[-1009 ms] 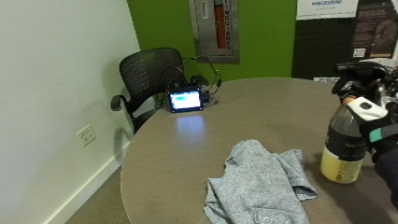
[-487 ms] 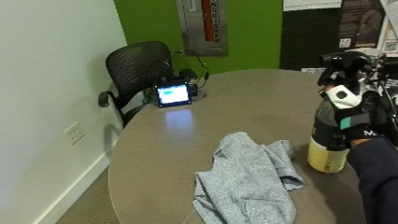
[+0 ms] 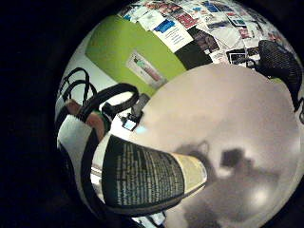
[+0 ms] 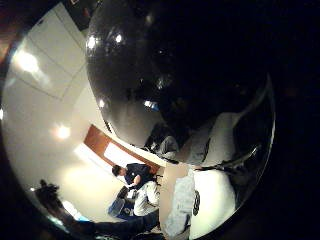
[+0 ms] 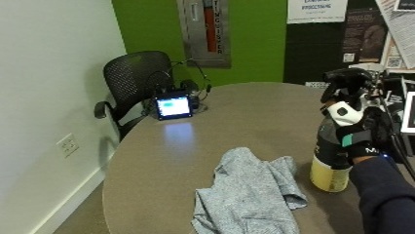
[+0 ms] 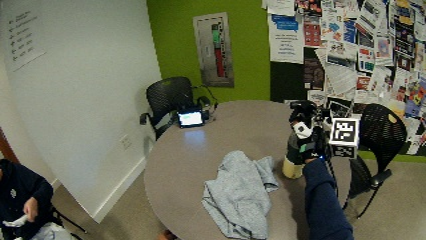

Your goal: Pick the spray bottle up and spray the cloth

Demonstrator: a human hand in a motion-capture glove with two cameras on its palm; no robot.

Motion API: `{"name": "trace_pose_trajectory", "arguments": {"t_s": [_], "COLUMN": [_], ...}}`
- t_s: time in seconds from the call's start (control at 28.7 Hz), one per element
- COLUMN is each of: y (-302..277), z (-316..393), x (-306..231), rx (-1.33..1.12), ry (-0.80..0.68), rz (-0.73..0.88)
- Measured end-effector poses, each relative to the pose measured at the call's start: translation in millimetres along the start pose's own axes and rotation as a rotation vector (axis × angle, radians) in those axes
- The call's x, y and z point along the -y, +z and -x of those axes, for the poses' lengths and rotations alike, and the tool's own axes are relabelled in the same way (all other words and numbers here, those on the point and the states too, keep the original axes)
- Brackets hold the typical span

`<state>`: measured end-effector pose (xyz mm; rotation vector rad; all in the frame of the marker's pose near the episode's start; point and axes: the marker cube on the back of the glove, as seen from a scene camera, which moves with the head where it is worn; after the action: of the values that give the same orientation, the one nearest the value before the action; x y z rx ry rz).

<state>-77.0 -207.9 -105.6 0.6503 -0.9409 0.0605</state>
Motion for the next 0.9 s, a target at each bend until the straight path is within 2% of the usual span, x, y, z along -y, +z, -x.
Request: {"name": "trace_pose_trajectory", "arguments": {"t_s": [0.66,0.77,0.9], "y": [-15,-24,-38], "z": [16,4,1], "x": [20,8,-17], "rx": [0.036,0.036,-0.104], "ry": [-0.091,-0.087,-0.129], "rz": [-0.021,-0.005,0.05]}}
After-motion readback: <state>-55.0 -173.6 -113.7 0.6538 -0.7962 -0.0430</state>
